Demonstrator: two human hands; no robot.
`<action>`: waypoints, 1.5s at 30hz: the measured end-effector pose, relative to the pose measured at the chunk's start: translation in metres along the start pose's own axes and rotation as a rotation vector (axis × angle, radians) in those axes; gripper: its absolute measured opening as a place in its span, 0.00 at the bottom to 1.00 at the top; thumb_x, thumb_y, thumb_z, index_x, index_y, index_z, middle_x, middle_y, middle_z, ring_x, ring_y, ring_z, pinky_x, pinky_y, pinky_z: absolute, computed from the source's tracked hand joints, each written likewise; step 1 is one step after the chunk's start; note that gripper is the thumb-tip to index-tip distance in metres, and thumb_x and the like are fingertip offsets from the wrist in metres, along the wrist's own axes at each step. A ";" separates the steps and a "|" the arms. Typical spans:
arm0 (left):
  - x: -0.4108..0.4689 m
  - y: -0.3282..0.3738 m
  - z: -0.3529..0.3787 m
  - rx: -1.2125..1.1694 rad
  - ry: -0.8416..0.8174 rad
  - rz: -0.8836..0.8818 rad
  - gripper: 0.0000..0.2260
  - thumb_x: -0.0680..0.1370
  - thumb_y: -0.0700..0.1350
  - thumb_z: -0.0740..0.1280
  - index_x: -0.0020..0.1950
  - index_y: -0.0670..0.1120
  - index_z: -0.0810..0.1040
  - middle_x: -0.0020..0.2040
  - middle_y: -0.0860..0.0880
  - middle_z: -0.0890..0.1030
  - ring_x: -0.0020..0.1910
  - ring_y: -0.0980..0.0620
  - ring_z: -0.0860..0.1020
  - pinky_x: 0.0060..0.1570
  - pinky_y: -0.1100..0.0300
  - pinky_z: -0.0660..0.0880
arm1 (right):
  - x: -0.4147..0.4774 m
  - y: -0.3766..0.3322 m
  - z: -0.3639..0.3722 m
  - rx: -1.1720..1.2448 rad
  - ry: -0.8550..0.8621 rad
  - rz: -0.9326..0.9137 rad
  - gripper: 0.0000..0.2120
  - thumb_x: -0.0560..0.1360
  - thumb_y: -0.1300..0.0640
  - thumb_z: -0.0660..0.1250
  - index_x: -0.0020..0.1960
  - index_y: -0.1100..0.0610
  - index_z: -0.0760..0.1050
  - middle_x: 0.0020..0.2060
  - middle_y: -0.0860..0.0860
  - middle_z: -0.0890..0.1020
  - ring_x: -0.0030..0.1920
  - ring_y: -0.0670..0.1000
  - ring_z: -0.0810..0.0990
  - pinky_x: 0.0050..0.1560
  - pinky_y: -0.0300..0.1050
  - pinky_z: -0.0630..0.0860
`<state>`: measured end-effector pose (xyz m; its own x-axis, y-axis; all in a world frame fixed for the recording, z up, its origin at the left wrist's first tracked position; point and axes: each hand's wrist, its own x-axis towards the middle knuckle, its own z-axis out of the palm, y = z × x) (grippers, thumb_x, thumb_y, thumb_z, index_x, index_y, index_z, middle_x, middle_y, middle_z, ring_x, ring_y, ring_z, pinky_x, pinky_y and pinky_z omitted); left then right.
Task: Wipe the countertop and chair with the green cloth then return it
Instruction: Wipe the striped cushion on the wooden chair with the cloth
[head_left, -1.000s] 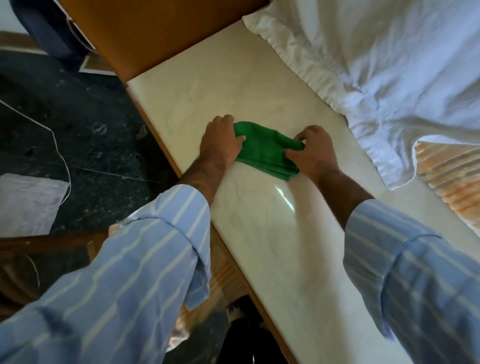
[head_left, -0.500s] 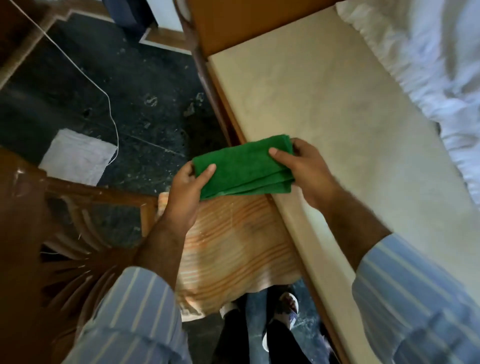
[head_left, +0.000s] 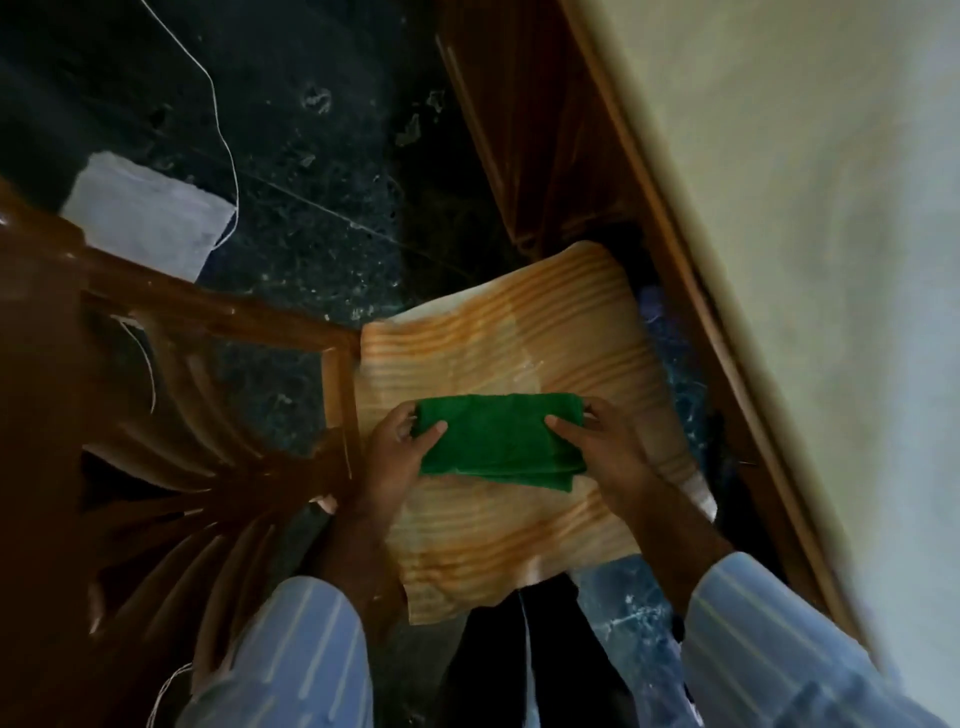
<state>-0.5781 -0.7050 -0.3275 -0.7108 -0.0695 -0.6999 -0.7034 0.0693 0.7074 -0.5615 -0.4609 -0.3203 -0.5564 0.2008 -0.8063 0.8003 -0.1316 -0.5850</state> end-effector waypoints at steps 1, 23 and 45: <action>0.009 -0.006 0.001 0.041 0.016 0.012 0.10 0.78 0.41 0.71 0.58 0.47 0.78 0.52 0.51 0.82 0.45 0.56 0.83 0.38 0.63 0.81 | 0.010 0.006 0.001 0.004 0.010 0.017 0.19 0.79 0.65 0.74 0.68 0.67 0.76 0.63 0.66 0.83 0.62 0.67 0.84 0.62 0.61 0.82; 0.157 -0.009 0.094 1.474 -0.233 1.022 0.37 0.77 0.58 0.66 0.80 0.44 0.56 0.81 0.45 0.56 0.80 0.44 0.54 0.78 0.46 0.51 | 0.166 0.026 -0.046 -1.018 0.506 -0.790 0.23 0.87 0.54 0.58 0.77 0.64 0.72 0.77 0.65 0.72 0.79 0.67 0.68 0.77 0.62 0.65; 0.090 -0.070 0.117 1.684 -0.229 0.723 0.32 0.75 0.39 0.38 0.79 0.37 0.54 0.81 0.38 0.55 0.80 0.38 0.54 0.76 0.38 0.52 | 0.188 0.066 -0.062 -1.281 0.618 -0.879 0.27 0.88 0.43 0.47 0.85 0.48 0.57 0.85 0.58 0.61 0.83 0.65 0.61 0.80 0.64 0.62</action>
<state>-0.5925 -0.6000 -0.4515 -0.7225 0.5324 -0.4411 0.5477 0.8301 0.1048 -0.5997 -0.3712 -0.5051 -0.9884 0.1457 0.0425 0.1401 0.9836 -0.1138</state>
